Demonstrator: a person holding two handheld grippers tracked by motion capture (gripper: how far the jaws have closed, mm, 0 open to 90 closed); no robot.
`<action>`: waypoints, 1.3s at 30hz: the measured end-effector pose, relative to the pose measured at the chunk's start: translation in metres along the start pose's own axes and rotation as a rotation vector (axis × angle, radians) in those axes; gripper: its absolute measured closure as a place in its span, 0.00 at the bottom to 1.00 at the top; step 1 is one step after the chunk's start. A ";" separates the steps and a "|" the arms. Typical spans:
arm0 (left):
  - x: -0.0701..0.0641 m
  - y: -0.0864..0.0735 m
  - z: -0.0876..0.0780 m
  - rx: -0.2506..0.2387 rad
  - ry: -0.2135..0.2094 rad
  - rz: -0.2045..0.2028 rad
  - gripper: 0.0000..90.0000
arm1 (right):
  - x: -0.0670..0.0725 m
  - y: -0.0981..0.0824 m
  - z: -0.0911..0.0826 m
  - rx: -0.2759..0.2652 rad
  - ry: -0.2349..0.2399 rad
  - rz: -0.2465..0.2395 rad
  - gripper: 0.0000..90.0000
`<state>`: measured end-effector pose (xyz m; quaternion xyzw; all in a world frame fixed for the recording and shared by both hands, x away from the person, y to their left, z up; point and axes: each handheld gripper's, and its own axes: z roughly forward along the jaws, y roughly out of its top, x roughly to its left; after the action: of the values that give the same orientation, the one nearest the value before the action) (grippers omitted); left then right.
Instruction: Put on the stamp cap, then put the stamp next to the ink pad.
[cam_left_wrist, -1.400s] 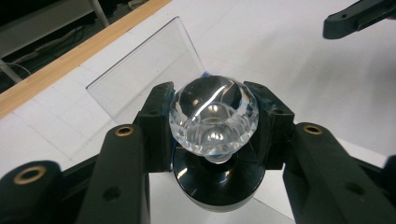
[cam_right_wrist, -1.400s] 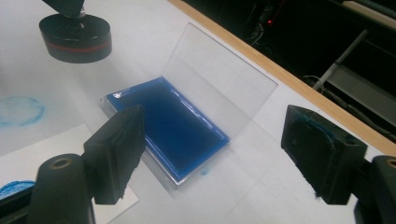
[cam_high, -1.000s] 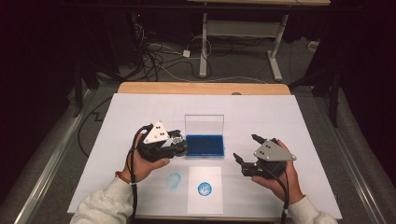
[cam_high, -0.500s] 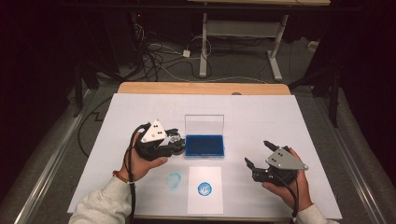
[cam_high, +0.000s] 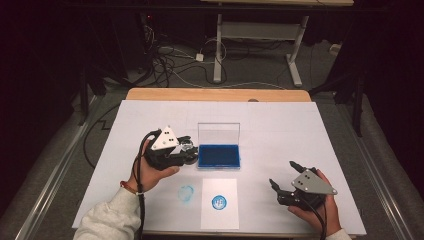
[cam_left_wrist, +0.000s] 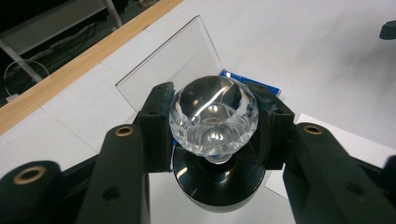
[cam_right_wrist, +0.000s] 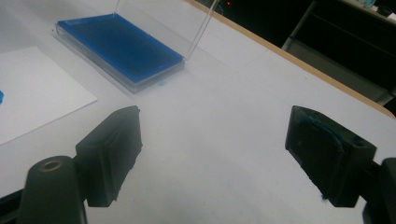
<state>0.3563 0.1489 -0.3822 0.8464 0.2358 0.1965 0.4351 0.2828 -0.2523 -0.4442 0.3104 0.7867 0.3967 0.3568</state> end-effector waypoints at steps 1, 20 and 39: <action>0.001 0.001 0.000 0.000 -0.002 -0.001 0.61 | 0.000 -0.001 -0.001 0.000 0.000 0.000 0.21; 0.023 0.013 -0.012 0.062 0.012 -0.005 0.61 | 0.002 -0.004 -0.001 0.009 -0.026 0.005 0.20; 0.053 0.007 0.012 0.124 0.033 -0.050 0.61 | 0.005 -0.006 0.002 0.032 -0.026 -0.021 0.21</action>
<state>0.4074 0.1679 -0.3764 0.8623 0.2757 0.1848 0.3825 0.2806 -0.2503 -0.4515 0.3129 0.7914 0.3764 0.3663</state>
